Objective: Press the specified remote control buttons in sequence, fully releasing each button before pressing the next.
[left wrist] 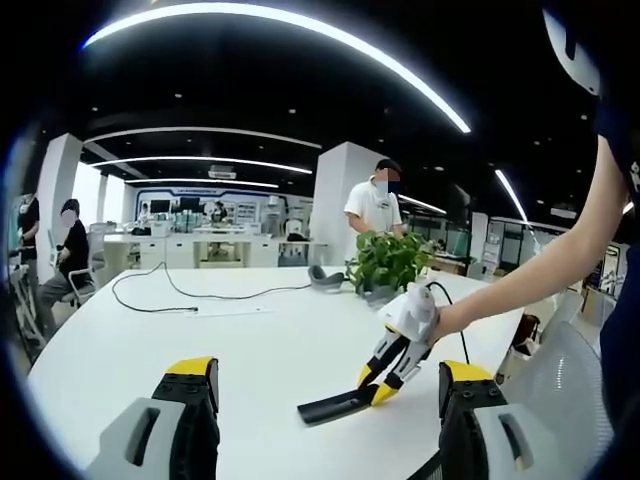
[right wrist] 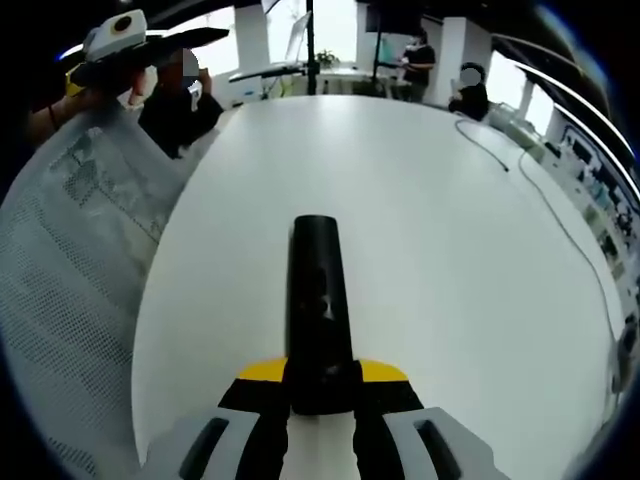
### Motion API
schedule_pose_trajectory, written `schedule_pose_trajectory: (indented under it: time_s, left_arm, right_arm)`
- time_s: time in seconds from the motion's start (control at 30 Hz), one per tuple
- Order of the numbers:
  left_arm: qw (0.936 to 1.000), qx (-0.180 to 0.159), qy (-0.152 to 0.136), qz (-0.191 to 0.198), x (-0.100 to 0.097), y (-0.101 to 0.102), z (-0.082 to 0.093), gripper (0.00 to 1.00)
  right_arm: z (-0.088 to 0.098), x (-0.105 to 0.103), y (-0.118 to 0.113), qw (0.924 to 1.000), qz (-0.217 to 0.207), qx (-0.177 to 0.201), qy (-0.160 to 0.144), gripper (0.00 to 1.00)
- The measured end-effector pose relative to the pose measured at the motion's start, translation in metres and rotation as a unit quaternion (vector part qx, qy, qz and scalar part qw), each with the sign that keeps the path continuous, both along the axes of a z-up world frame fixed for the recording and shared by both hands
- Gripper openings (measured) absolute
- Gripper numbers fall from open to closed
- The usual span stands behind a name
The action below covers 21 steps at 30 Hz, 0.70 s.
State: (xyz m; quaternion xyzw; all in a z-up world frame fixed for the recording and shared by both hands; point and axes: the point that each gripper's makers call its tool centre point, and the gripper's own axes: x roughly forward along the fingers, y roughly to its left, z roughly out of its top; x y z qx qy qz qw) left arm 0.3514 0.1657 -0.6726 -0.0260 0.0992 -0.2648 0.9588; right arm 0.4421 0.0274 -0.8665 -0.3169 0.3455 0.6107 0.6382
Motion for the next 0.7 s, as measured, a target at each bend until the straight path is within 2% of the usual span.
schedule_pose_trajectory:
  time_s: [0.7]
  left_arm:
    - [1.0000,0.003,0.002,0.004,0.000,0.002,-0.001,0.95]
  right_arm:
    - [-0.001,0.013,-0.002,0.9999,0.006,-0.008,-0.005,0.21]
